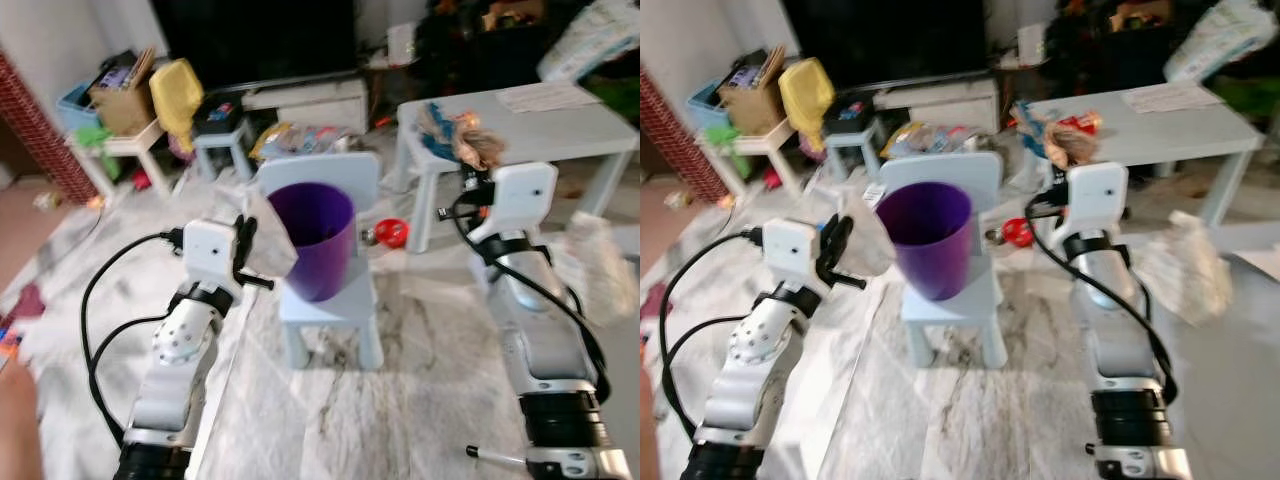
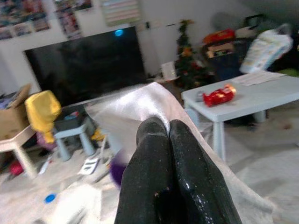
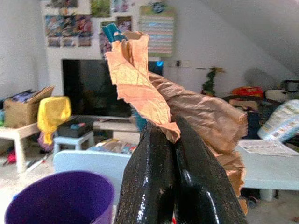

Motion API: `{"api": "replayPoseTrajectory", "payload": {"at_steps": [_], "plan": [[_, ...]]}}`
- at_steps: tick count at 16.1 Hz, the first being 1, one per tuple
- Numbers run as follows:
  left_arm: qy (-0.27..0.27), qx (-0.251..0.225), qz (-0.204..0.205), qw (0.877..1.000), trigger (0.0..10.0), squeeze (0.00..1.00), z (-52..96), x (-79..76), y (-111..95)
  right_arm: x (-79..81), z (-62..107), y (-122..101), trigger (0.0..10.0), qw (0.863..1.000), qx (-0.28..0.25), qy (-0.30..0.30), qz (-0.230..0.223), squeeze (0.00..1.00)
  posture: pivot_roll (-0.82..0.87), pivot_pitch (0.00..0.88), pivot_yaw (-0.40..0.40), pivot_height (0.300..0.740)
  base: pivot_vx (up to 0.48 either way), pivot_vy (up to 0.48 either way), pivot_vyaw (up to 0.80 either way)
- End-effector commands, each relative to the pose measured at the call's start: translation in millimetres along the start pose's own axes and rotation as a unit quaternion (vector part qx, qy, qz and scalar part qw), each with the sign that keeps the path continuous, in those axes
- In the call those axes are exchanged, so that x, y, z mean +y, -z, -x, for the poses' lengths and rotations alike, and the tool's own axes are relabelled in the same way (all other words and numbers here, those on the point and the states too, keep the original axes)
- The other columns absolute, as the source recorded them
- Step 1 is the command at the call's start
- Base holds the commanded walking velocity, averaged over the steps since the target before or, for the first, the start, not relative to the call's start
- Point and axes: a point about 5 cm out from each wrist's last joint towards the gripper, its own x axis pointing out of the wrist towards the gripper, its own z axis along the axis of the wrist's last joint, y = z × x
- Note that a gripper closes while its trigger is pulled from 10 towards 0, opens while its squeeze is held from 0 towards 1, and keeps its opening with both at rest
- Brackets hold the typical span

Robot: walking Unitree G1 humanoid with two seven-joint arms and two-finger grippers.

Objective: Picking trash to rubbish bin

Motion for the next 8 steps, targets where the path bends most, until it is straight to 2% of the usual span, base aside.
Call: {"api": "replayPoseTrajectory", "payload": {"at_steps": [1, 6, 8], "plan": [[-0.005, 0.002, -0.003, 1.0, 0.0, 0.0, 0.5, 5.0, 0.6, 6.6, -2.0, -5.7, 0.0, 1.0, -0.012, -0.013, -0.003, 0.0, 0.04, 0.0, 0.107, 0.74, 0.0, 0.0, 0.8], [-0.005, 0.002, -0.002, 1.0, 0.0, 0.0, 0.9, 4.0, 1.6, 7.0, -1.4, -5.6, 0.0, 1.0, -0.012, -0.012, -0.005, 0.0, 0.04, 0.0, 0.107, 0.74, 0.0, 0.0, 0.75], [-0.003, 0.002, 0.0, 1.0, 0.0, 0.0, 0.8, 3.1, 2.1, 6.2, -1.0, -5.4, 0.0, 1.0, -0.01, -0.009, -0.007, 0.0, 0.04, 0.0, 0.107, 0.74, 0.0, 0.0, 0.0]]}}
